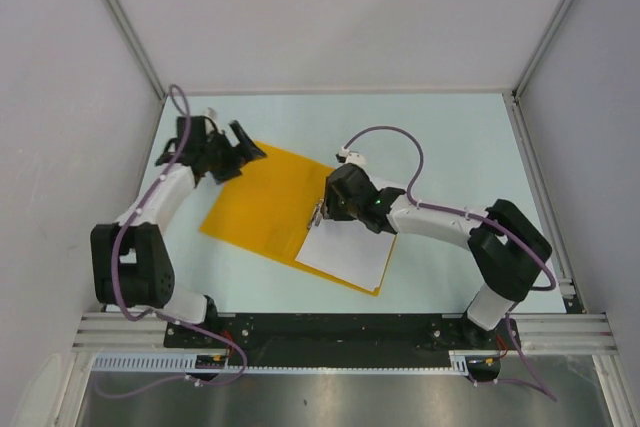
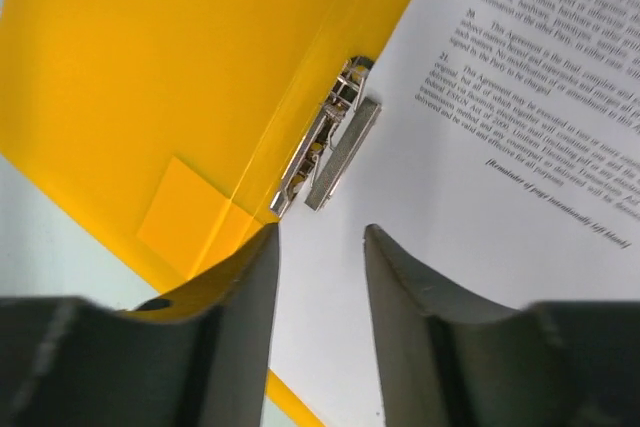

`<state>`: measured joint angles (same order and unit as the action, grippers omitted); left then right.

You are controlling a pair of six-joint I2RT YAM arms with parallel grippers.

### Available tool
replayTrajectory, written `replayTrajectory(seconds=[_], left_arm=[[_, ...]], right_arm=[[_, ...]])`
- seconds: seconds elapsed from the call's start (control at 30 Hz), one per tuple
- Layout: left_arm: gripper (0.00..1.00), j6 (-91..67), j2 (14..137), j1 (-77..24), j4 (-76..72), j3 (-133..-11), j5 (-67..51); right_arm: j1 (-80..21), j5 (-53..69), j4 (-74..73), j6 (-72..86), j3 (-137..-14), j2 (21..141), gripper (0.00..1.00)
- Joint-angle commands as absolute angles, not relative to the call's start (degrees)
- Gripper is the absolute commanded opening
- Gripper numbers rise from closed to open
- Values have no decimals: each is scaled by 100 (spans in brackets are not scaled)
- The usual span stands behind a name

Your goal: Put the files into the folder

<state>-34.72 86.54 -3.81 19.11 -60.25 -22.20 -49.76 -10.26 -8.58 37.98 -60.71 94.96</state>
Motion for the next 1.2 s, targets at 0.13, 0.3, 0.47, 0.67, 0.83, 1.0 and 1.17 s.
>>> replayTrajectory(seconds=[0.13,0.3,0.47,0.67,0.83,1.0,1.17], left_arm=[[100,-2233,8244,738,2804,-5836,-1469],[99,-1899,8831,967,2970,-6055,-1275],[100,-1407,9509,967,3401,-6713,-1029],[100,-1204,9958,984,3463,-6838,-844],[100,-1143,10238,984,3410,-6847,-1351],[99,-1212,10275,984,3243,-6513,-1704],[87,-1573,9941,976,2796,-5899,-2994]], right_arm=[[-5361,-1731,-1370,4922,-7469,10818,44],[-5598,-2021,-1950,4694,-8094,11389,56],[-5722,-2302,-2459,4456,-8594,11759,57],[-5783,-2716,-2900,4456,-8851,11971,51],[-5704,-2567,-2900,4421,-8798,12059,51],[-5555,-2382,-2593,4263,-8596,12006,51],[-5370,-2180,-2347,4114,-8420,11936,51]])
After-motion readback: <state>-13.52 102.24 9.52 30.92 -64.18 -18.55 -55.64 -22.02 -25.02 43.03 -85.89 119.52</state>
